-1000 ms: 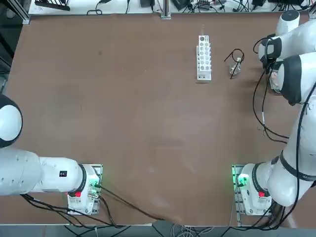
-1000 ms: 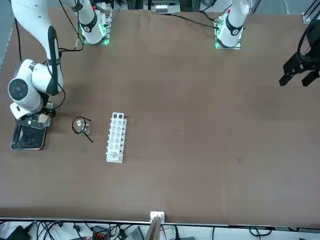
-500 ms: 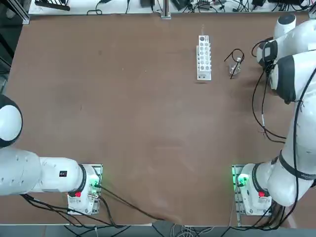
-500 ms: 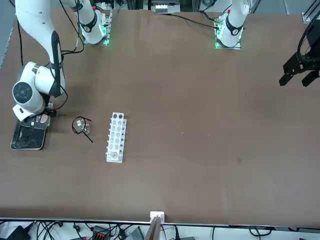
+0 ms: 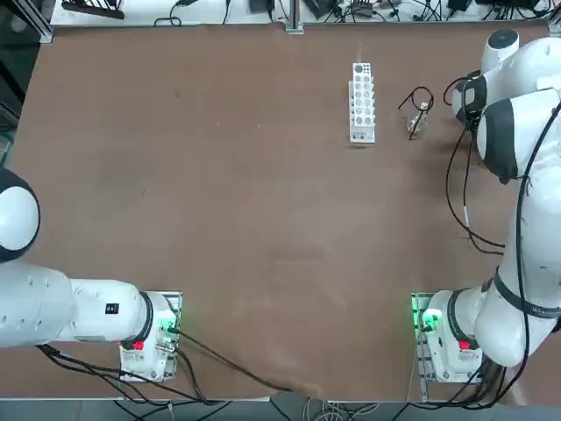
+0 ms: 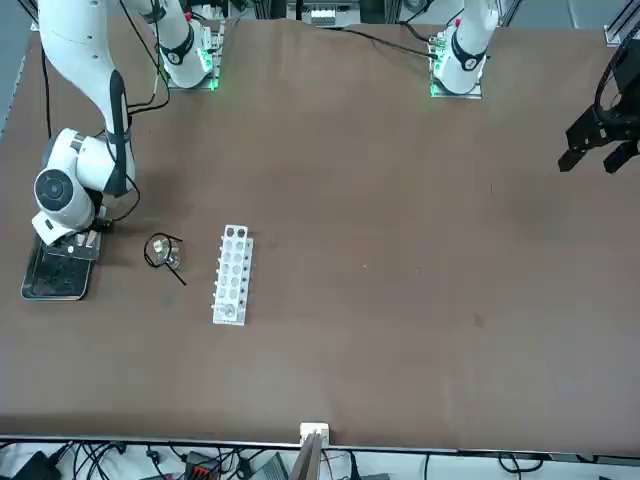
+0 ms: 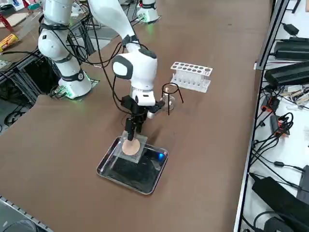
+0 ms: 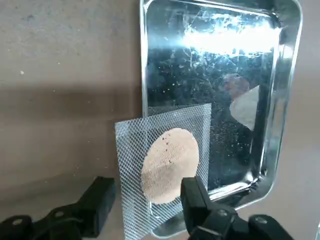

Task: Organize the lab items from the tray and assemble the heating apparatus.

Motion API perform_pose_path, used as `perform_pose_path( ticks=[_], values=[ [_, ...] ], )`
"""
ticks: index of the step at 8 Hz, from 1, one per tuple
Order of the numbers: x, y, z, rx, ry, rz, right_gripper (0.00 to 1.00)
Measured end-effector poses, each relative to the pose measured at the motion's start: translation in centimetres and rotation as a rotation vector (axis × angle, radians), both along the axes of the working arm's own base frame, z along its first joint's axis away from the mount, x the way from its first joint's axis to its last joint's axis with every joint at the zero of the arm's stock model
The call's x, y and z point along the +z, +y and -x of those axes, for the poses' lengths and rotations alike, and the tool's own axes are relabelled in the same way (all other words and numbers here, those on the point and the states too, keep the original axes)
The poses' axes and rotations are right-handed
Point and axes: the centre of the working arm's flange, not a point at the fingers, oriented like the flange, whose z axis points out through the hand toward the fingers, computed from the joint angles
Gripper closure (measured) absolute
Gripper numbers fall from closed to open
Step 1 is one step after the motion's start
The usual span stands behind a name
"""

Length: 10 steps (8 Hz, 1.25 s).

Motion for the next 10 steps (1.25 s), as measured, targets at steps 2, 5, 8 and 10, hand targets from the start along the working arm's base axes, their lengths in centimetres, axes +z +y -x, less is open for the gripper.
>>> perform_pose_path(
  ticks=[2,5,8,10],
  values=[
    [-0.4,0.7,-0.1,0.011,0.005,-0.006,0.23],
    [-1.3,0.8,-0.1,0.023,0.013,0.006,0.27],
    [-1.9,0.6,0.1,0.024,0.022,0.017,0.34],
    [-1.9,0.6,0.1,0.024,0.022,0.017,0.39]
  ],
)
